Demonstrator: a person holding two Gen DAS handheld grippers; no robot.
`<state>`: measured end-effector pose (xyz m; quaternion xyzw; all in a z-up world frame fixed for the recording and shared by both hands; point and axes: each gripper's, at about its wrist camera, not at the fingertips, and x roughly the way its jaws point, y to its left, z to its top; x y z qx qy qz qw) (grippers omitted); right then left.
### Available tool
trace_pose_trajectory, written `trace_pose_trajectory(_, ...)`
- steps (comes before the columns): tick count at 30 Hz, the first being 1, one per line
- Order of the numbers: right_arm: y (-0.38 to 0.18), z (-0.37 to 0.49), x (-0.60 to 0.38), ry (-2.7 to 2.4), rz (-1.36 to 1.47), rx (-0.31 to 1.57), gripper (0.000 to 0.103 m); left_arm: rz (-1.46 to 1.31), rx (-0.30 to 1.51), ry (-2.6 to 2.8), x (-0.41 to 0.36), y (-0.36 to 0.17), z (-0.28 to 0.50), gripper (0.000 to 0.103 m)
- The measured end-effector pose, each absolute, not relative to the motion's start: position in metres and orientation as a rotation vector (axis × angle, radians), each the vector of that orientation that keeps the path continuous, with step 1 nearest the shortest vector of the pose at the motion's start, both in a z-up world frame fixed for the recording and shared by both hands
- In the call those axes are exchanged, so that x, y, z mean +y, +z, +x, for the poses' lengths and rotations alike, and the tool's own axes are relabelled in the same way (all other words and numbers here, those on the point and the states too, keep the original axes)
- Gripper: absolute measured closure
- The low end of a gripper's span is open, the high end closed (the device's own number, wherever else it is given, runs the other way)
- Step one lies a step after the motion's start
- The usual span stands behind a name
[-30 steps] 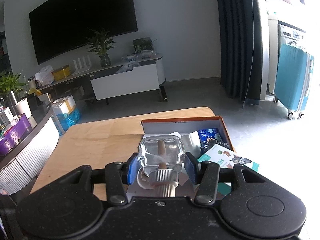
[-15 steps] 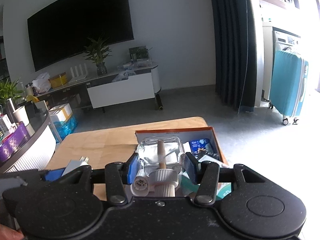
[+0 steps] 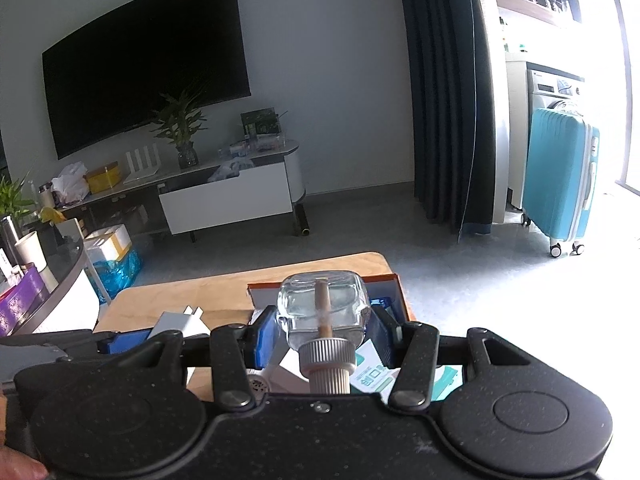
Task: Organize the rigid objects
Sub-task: 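Lower the glass bottle into the lid and open the right gripper while the left lowers the charger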
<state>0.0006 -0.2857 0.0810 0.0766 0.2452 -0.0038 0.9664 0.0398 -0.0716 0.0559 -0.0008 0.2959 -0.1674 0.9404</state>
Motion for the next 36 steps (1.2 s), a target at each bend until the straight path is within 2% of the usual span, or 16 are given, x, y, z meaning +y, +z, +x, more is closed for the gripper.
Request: trace_pose_trajectory(36, 0.075, 0.026, -0.296, -0.016, 0.164, 0.524, 0.044, 0.013, 0.645, -0.377, -0.087, 0.055, 0.059, 0.062)
